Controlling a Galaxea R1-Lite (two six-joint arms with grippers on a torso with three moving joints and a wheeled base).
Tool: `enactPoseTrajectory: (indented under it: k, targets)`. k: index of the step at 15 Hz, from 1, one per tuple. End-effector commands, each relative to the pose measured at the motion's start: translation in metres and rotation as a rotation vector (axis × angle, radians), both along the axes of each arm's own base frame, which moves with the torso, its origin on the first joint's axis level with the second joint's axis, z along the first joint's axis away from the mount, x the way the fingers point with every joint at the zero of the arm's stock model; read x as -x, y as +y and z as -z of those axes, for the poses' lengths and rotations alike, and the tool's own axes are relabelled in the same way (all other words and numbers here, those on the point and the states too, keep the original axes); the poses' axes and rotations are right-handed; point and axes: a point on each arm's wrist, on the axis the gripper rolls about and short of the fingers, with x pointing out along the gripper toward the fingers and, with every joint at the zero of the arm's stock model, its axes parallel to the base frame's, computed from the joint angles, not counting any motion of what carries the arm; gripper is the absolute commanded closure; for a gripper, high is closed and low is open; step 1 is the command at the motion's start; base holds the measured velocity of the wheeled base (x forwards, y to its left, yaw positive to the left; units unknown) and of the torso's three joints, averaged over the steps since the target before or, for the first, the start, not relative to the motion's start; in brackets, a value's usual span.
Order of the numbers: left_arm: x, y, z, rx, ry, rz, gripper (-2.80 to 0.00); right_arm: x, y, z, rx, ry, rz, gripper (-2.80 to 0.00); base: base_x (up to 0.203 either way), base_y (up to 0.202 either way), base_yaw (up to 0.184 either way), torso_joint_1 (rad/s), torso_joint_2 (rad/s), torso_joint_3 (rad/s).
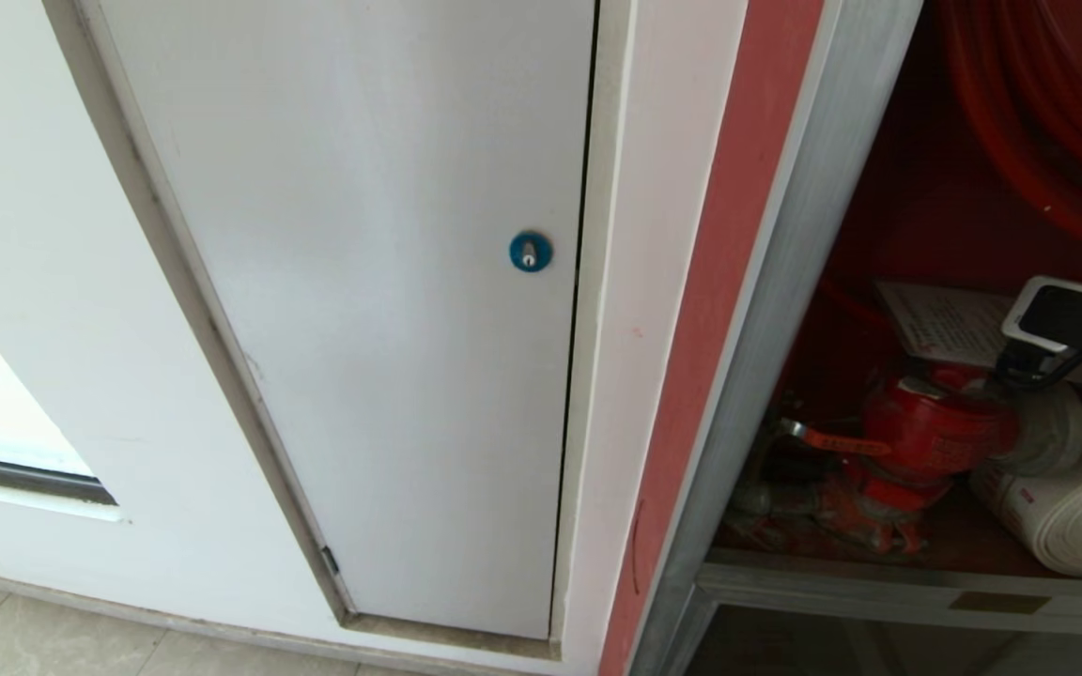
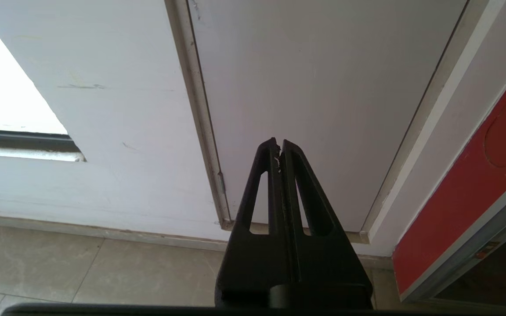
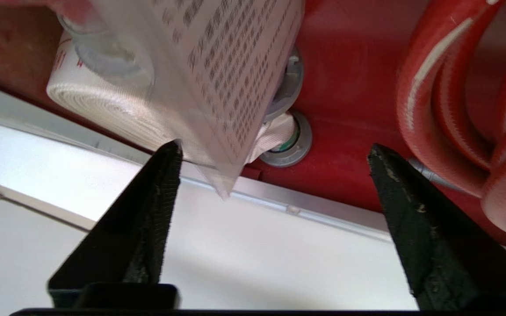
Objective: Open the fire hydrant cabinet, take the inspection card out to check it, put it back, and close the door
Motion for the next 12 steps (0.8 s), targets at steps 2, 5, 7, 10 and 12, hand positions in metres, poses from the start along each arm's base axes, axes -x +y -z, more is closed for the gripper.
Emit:
enactPoseTrajectory:
  k: [2,5,7,10,12]
  targets:
    - [0.0,0.0,0.0,0.0,0.001,0.0,0.0,0.024,-0.003,-0.003,0.007,-0.007,-0.055,-2.8,0.0,0.0,0.0,0.0,0.0,0.0]
    - [0.0,0.0,0.0,0.0,0.001,0.0,0.0,0.042,-0.004,-0.004,0.022,-0.004,-0.113,-2.8,0.0,0.0,0.0,0.0,0.0,0.0]
    - [0.0,0.0,0.0,-0.001,0.001,0.0,0.0,0.05,-0.005,-0.005,0.026,-0.013,-0.139,-2.8,0.0,0.0,0.0,0.0,0.0,0.0]
    - [0.0,0.0,0.0,0.0,0.001,0.0,0.0,0.077,-0.008,-0.008,0.058,-0.034,-0.186,-2.8,0.0,0.0,0.0,0.0,0.0,0.0]
    - [0.0,0.0,0.0,-0.001,0.001,0.0,0.0,0.095,-0.01,-0.007,0.074,-0.055,-0.215,-2.8,0.0,0.0,0.0,0.0,0.0,0.0]
